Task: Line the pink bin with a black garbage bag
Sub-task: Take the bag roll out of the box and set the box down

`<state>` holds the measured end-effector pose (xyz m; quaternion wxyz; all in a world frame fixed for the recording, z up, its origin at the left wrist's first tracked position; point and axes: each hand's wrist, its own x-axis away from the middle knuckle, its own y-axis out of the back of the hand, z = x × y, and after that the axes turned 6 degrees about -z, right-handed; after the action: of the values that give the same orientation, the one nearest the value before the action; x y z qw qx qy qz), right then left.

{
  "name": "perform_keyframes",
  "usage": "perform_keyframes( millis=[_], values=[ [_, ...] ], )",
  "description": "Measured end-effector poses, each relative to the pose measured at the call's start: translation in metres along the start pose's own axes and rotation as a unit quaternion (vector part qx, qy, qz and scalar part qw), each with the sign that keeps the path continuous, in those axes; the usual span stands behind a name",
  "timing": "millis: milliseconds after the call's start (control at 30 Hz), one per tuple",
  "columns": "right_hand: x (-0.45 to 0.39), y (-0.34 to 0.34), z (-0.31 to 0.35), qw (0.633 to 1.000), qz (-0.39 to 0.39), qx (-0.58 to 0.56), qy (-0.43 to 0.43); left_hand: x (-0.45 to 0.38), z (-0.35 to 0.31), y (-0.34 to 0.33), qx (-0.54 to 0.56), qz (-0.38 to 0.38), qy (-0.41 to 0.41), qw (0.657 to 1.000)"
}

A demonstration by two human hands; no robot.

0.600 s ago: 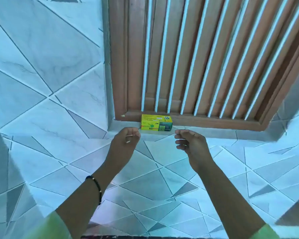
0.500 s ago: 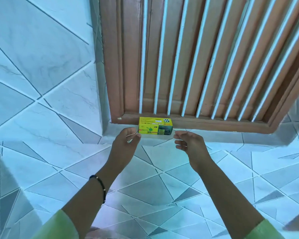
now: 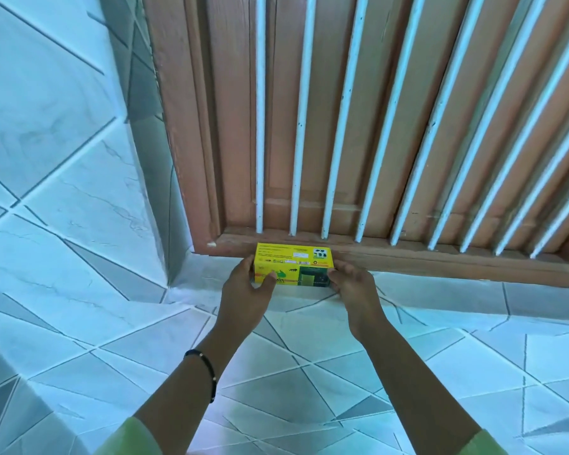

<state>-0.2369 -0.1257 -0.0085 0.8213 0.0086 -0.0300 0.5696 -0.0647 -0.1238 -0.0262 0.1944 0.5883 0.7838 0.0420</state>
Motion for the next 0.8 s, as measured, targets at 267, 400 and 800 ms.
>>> perform_keyframes(
  millis=[267,400,800],
  values=[
    [0.062,0.004,-0.011,0.995,-0.044,-0.080,0.043,0.050,0.001,0.024,0.035,-0.011,-0.029,0.999],
    [0.118,0.008,-0.021,0.990,-0.066,-0.125,0.021,0.100,0.005,0.054,0.043,-0.006,-0.035,0.998],
    [0.284,0.019,-0.042,0.983,-0.039,-0.169,-0.062,0.241,0.031,0.140,0.018,0.031,-0.020,0.999]
  ],
)
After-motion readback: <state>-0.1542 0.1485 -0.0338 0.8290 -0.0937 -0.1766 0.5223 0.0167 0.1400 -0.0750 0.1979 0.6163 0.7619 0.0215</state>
